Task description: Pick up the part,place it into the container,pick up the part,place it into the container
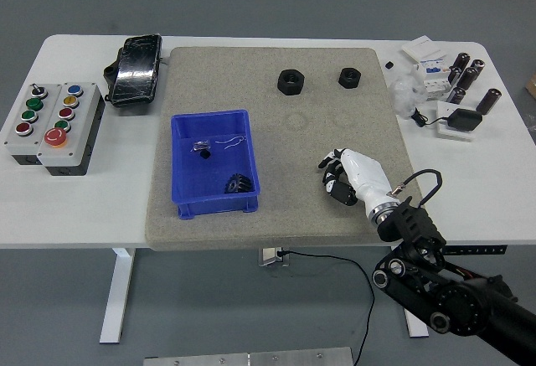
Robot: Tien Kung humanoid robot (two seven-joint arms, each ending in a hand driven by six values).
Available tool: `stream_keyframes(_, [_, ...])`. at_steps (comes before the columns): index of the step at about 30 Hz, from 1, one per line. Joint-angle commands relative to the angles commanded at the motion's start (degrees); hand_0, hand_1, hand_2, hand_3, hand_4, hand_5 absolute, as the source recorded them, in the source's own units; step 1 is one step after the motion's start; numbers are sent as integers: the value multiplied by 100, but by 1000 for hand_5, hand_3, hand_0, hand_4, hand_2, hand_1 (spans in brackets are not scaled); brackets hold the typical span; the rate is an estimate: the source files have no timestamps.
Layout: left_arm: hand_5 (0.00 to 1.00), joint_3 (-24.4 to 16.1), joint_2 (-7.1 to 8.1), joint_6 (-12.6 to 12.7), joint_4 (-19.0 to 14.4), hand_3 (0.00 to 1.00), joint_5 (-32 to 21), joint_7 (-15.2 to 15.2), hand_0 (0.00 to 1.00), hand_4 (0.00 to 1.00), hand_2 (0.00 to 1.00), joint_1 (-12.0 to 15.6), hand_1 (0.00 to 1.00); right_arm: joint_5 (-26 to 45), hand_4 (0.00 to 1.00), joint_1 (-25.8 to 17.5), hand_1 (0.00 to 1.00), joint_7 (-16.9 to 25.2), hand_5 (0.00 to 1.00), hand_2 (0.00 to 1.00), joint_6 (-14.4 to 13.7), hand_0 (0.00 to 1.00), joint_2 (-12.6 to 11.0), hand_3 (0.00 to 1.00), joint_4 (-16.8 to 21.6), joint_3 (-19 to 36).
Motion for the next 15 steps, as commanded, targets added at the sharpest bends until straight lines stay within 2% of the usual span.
stream_keyframes(9, [359,-9,0,2,0,605,5,-7,663,700,550,1,630,22,2,8,530,26,2,497,-50,503,-3,545,0,0])
stream_keyframes(10, [360,-9,-1,2,0,605,6,-6,663,700,551,2,630,36,114,11,576,39,2,556,-74,541,0,596,7,18])
stream_keyframes(15, [360,-14,-8,0,0,605,10,-2,663,700,551,6,630,109,114,29,576,100,2,556,-135,541,3,596,71,226])
